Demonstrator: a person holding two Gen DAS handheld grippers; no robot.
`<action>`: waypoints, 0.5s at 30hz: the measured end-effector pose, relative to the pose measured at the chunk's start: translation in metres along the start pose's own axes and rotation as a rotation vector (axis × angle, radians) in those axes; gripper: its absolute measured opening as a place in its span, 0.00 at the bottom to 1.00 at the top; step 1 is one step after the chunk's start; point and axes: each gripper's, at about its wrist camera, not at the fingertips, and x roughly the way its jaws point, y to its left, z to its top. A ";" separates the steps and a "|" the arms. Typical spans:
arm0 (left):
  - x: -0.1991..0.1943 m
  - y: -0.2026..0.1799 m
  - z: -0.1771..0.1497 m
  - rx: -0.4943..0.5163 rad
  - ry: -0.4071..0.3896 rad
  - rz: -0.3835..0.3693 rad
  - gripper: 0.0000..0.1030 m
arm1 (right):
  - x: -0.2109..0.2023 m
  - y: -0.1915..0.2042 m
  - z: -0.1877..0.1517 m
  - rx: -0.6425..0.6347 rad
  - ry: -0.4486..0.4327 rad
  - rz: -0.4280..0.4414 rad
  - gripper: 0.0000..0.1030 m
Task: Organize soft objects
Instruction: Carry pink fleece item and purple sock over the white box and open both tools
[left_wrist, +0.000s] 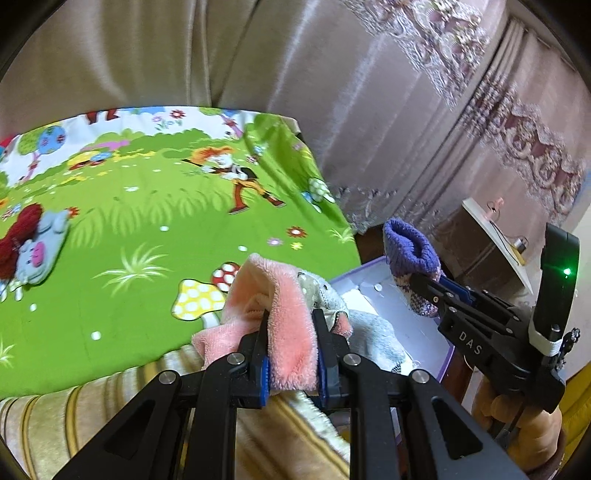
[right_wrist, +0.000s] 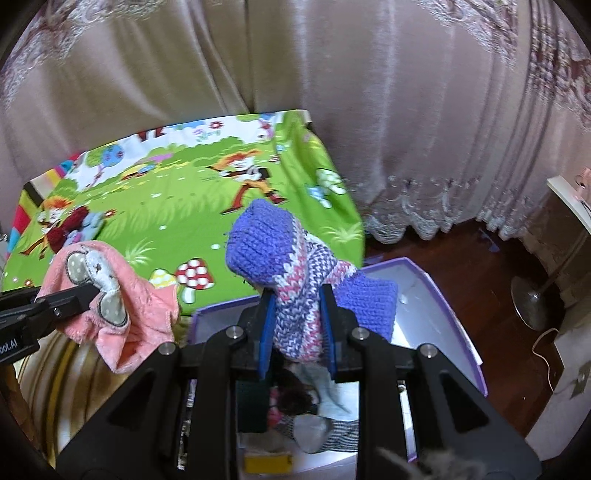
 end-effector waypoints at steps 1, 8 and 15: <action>0.004 -0.004 0.001 0.006 0.009 -0.006 0.19 | 0.000 -0.003 0.000 0.004 0.000 -0.006 0.26; 0.027 -0.033 0.007 0.070 0.036 -0.031 0.19 | 0.006 -0.024 -0.003 0.040 0.011 -0.052 0.26; 0.045 -0.053 0.012 0.092 0.054 -0.068 0.26 | 0.009 -0.040 -0.005 0.076 0.017 -0.079 0.28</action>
